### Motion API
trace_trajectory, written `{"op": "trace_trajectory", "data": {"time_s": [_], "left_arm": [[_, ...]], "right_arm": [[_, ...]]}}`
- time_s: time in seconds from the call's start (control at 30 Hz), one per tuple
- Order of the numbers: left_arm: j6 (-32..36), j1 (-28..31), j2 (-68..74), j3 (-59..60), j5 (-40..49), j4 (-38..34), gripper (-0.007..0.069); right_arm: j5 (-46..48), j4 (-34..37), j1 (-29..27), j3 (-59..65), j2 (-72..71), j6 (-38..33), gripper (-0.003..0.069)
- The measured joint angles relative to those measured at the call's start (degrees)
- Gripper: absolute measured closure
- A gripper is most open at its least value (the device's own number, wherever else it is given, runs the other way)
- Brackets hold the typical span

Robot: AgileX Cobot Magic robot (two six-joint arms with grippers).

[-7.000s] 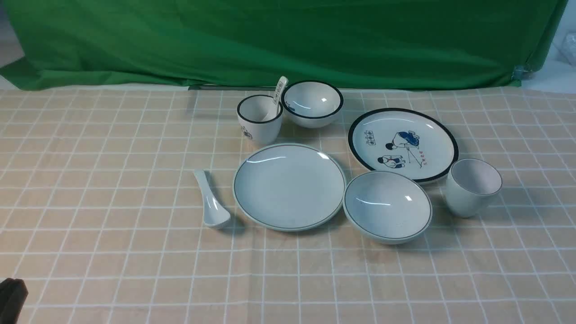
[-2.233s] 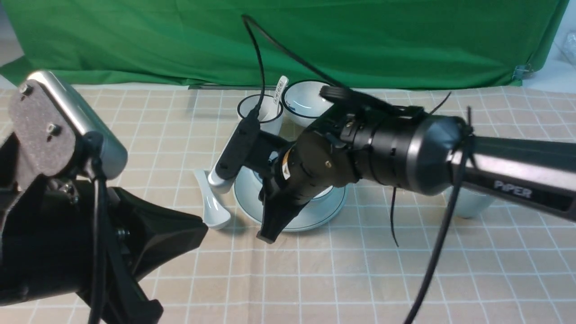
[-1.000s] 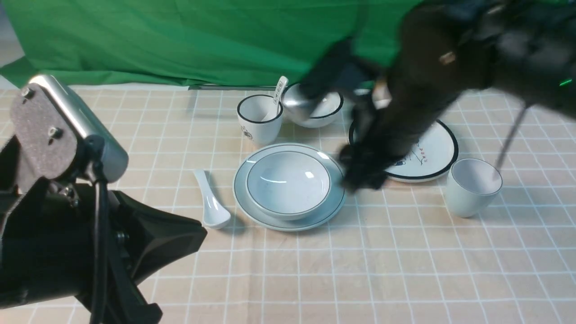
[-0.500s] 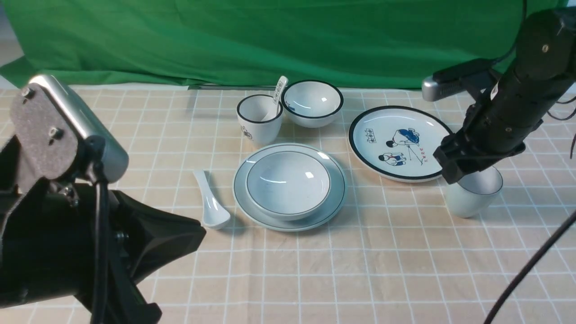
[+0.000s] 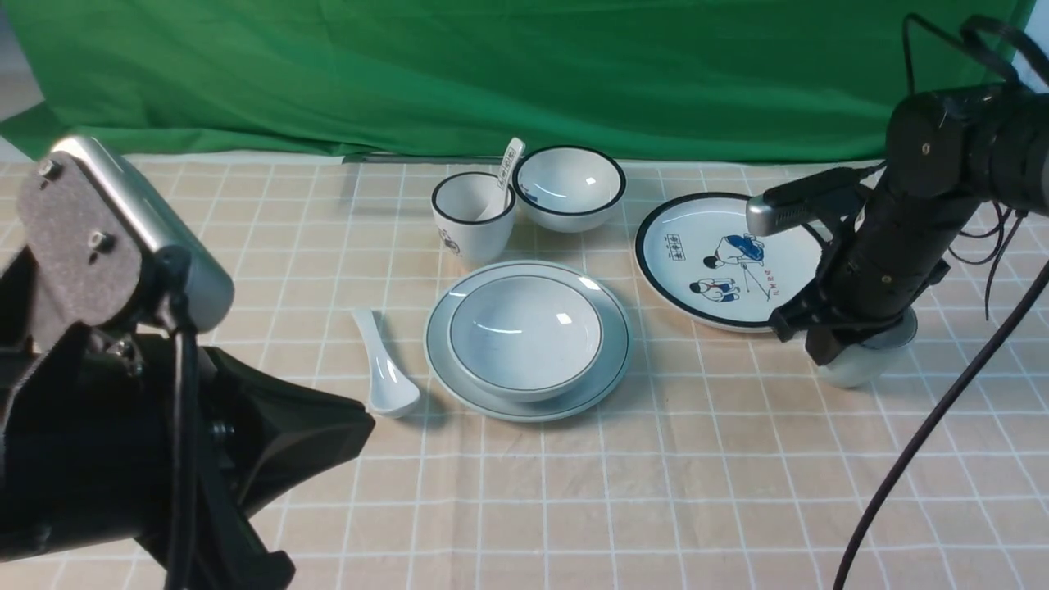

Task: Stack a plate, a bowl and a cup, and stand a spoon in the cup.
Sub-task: Use the right arm to grab a blue teacup, then use the right arm to put the blue teacup into the blue rice bowl in the middle

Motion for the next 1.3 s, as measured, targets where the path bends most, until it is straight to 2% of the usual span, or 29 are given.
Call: {"op": "trace_trajectory", "data": {"time_s": [0.13,0.17,0.2,0.23,0.3,0.43,0.73,0.97,1.07,1.13,1.3], "left_arm": [[-1.17,0.00,0.00,0.00,-0.06,2.18,0.0622],[-2.34,0.00,0.00,0.00,-0.12,3.47,0.0622],[-2.34,0.00,0.00,0.00,-0.12,3.72,0.0622],[-4.57,0.00,0.00,-0.20,-0.07,5.70,0.0622],[-8.06,0.00,0.00,-0.66,-0.03,8.55,0.0622],[-10.33,0.00,-0.05,-0.97,0.52,10.93,0.0622],[-11.18,0.00,-0.05,-0.97,1.81,11.15,0.0622],[-11.18,0.00,-0.05,-0.97,1.81,11.15,0.0622],[-11.37,0.00,-0.05,-0.97,1.81,11.15,0.0622],[-11.70,0.00,-0.05,-0.97,1.76,11.15,0.0622],[-12.55,0.00,-0.05,-0.97,1.76,11.56,0.0622]], "right_arm": [[3.47,1.96,4.81,-2.51,-5.72,-0.42,0.0571],[3.77,3.36,8.00,-3.94,-7.28,-1.35,0.0571],[3.77,4.03,8.52,-4.22,-7.48,-1.67,0.0571],[3.91,5.93,12.29,-6.54,-8.35,-3.02,0.0571],[3.09,7.51,17.70,-9.35,-7.67,-4.20,0.0571],[1.16,8.59,24.04,-13.70,-2.63,-4.59,0.0571],[0.24,7.98,25.58,-22.99,11.40,-4.59,0.0571],[-0.20,5.98,25.52,-23.83,13.85,-4.27,0.0563],[-0.28,5.42,25.46,-23.85,13.98,-4.20,0.0529],[-0.34,5.22,25.40,-23.96,13.98,-4.15,0.0451],[-0.33,5.17,25.37,-24.24,13.98,-4.16,0.0352]]}}
